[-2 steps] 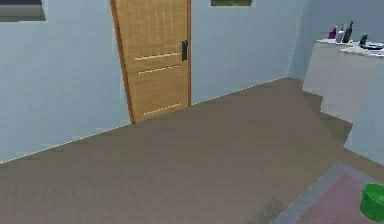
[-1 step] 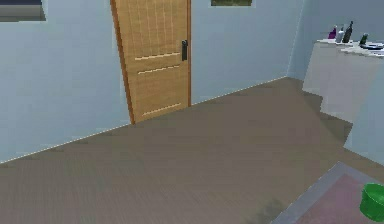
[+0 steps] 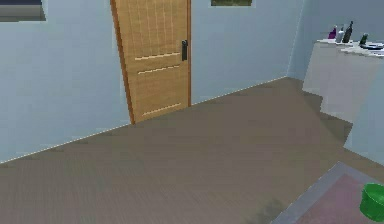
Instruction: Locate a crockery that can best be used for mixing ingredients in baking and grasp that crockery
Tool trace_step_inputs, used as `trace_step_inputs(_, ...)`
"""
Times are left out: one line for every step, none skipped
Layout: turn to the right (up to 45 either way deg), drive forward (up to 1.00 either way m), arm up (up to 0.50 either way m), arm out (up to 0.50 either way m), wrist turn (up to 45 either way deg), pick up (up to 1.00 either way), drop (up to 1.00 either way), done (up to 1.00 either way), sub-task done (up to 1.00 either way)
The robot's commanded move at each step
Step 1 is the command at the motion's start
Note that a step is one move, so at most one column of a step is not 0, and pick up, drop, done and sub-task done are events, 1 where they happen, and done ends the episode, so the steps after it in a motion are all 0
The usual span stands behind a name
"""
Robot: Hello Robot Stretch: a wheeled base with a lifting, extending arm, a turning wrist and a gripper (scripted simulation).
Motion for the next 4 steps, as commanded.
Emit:
trace_step_inputs(0.0, 0.0, 0.0, 0.0, 36.0, 0.0, 0.0, 0.0, 0.0)
trace_step_inputs(0.0, 0.0, -0.3, 0.0, 0.0, 0.0, 0.0, 0.0, 0.0)
trace_step_inputs(0.0, 0.0, 0.0, 0.0, 0.0, 1.0, 0.0, 0.0, 0.0)
trace_step_inputs(0.0, 0.0, 0.1, 0.0, 0.0, 0.0, 0.0, 0.0, 0.0)
